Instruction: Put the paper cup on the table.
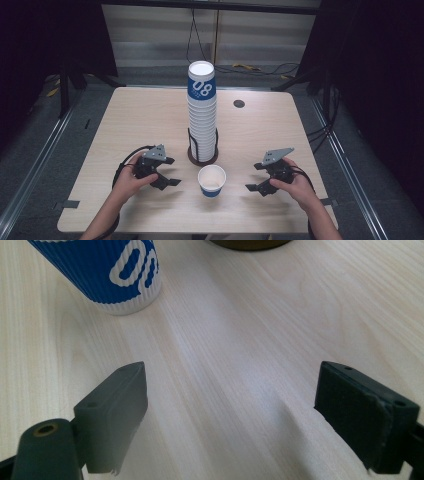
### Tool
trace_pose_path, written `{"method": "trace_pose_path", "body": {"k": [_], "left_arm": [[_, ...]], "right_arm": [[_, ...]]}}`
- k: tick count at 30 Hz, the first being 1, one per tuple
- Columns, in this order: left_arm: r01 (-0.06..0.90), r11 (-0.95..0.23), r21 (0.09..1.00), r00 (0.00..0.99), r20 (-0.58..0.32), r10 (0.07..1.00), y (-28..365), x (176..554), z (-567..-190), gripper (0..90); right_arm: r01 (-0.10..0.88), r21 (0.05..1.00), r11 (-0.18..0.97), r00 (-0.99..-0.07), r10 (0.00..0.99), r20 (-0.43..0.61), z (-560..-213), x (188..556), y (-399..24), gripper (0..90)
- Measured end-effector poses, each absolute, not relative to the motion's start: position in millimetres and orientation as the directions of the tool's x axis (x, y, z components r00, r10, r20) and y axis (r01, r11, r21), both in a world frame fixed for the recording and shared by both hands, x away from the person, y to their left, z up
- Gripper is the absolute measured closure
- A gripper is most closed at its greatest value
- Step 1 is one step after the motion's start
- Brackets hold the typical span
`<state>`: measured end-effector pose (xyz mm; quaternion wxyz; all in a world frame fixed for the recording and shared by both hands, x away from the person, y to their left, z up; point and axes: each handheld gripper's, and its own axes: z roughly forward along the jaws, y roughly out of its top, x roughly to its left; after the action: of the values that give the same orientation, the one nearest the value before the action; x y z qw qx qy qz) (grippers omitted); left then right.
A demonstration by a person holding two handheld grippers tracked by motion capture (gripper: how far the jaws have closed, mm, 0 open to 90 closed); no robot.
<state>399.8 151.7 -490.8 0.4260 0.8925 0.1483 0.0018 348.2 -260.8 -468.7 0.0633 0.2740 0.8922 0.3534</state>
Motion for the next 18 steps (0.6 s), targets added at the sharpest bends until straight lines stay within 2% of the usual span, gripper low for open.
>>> {"method": "trace_pose_path", "body": {"k": [18], "left_arm": [[0.275,-0.602,0.750,0.949,-0.109,0.298,167.8,407.0,-497.3,16.3]], "right_arm": [[0.463,0.677,0.572,-0.806,0.590,0.052,-479.1,342.3,-275.0,13.0]]}}
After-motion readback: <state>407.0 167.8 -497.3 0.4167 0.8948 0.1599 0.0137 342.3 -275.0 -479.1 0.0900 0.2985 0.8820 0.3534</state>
